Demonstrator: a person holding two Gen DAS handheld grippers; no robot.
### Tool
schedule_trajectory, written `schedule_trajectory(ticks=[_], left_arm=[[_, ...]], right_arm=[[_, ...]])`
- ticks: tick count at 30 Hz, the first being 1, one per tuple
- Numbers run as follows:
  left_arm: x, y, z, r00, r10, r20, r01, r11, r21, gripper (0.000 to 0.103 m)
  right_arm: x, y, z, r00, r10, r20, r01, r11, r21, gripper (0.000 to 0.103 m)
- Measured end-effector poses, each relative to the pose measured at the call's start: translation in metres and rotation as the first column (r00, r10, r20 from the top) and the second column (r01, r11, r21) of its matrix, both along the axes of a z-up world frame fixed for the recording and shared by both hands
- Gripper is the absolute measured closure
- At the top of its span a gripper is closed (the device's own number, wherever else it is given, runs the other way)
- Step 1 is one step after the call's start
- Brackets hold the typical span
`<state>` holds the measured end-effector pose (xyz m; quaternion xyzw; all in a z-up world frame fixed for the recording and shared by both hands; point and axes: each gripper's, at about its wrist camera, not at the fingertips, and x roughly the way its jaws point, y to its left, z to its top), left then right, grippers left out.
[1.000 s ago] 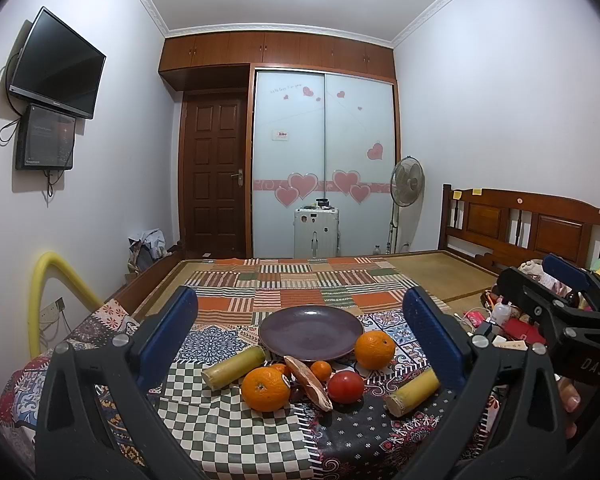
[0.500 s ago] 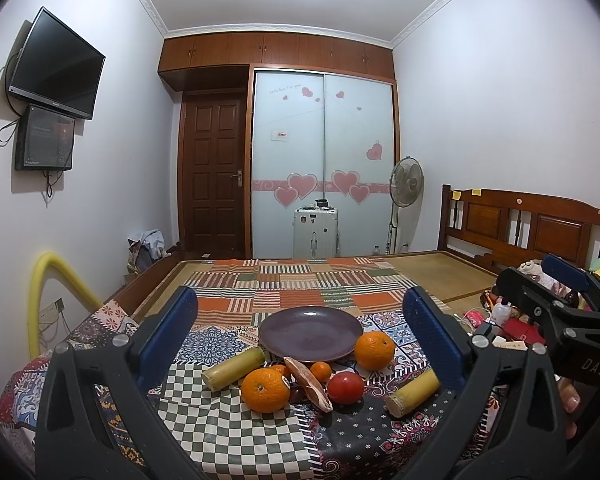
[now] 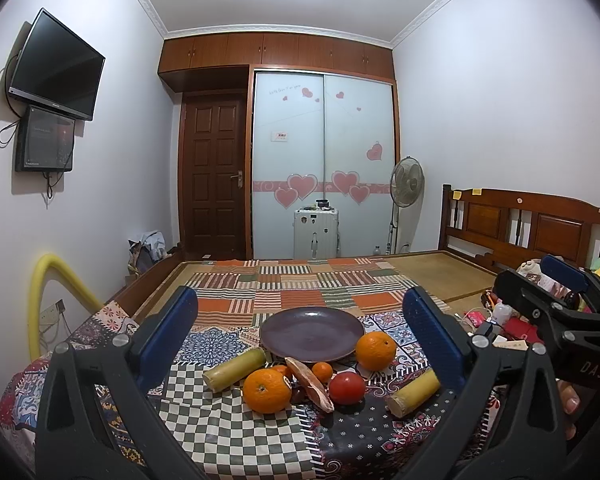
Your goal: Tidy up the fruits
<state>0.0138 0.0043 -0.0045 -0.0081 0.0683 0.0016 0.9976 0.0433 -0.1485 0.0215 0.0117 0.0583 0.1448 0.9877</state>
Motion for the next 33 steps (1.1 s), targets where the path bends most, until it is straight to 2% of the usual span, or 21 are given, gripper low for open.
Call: schedule_trajectory(ticks=[8,14,16,18,25,28,33], left_arm=[[0.01,0.008,-0.011,1.0,0.0,-0.028,0.0,1.0,-0.005,0.0],[0.033,0.029,-0.036,0.993,0.023,-0.113,-0.024,1.0,-0.009,0.0],[0.044,0.04,-0.046,0.987,0.031,-0.159,-0.034,0.999,-0.012,0.006],[0.056,0.049,-0.058,0.976,0.039,-0.214,-0.042,0.999,-0.008,0.017],[0.103,0.082,-0.092,0.926,0.054,-0.373,-0.053,0.999,0.013,0.026],[0.129,0.095,-0.1,0.9,0.047,-0.434,-0.035,0.999,0.035,0.03],[0.169,0.109,-0.116,0.853,0.059,-0.519,-0.017,0.996,0.086,0.031]], right_arm=[[0.008,0.005,-0.01,0.999,0.009,-0.041,-0.01,0.999,-0.033,0.0],[0.034,0.007,-0.045,0.986,-0.004,-0.169,-0.014,0.994,-0.108,0.0],[0.043,0.007,-0.06,0.975,-0.015,-0.223,-0.015,0.991,-0.133,0.0],[0.053,0.007,-0.077,0.961,-0.032,-0.276,-0.011,0.988,-0.153,0.0],[0.078,0.0,-0.113,0.9,-0.05,-0.432,-0.009,0.991,-0.134,0.003],[0.085,-0.002,-0.119,0.882,-0.061,-0.466,0.004,0.993,-0.122,0.003],[0.095,0.001,-0.122,0.868,-0.054,-0.494,0.005,0.995,-0.099,0.003]])
